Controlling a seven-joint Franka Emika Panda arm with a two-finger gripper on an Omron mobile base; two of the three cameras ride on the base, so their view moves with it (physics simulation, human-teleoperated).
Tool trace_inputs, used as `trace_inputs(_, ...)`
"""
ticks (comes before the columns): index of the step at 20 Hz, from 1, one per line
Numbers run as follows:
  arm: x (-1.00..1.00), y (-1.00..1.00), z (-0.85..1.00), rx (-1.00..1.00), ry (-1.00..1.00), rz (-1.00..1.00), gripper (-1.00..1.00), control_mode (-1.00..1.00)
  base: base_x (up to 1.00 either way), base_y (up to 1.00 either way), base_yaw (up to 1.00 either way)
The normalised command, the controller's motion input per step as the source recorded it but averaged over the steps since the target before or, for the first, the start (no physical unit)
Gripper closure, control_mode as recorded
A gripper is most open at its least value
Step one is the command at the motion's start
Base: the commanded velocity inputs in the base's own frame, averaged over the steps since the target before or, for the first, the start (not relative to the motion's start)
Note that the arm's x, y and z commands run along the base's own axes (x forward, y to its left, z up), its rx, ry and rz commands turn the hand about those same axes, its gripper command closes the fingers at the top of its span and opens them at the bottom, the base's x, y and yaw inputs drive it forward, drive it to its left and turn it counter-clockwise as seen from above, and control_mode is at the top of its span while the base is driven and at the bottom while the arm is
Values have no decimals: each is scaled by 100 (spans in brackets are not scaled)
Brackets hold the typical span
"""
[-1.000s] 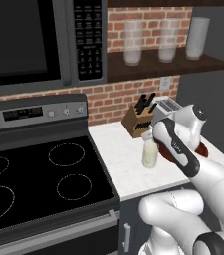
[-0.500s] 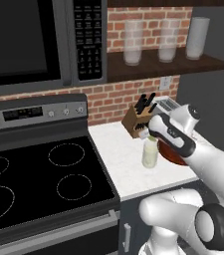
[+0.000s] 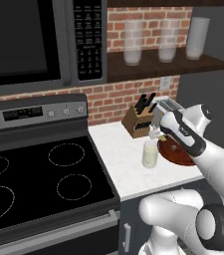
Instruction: Grab a lemon wedge from the fridge and one ice cube from the ice bowl, and put them in the glass of lemonade.
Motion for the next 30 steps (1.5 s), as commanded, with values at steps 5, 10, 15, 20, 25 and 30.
trace_inputs(5, -45, -5, 46, 0, -1, 0, 100, -100, 0, 0, 0)
trace_inputs(10, -11, 9, 95, 0, 7, 0, 100, -100, 0, 0, 0)
trace_inputs(15, -23, 13, 32, -28, 15, 3, 100, -100, 0, 0, 0)
trace_inputs(20, -47, -38, -16, -58, 2, 24, 100, -100, 0, 0, 0)
trace_inputs(25, -76, -54, -15, -48, -21, 36, 100, -100, 0, 0, 0)
trace_inputs(30, -53, -31, 0, -48, -9, 34, 100, -100, 0, 0, 0)
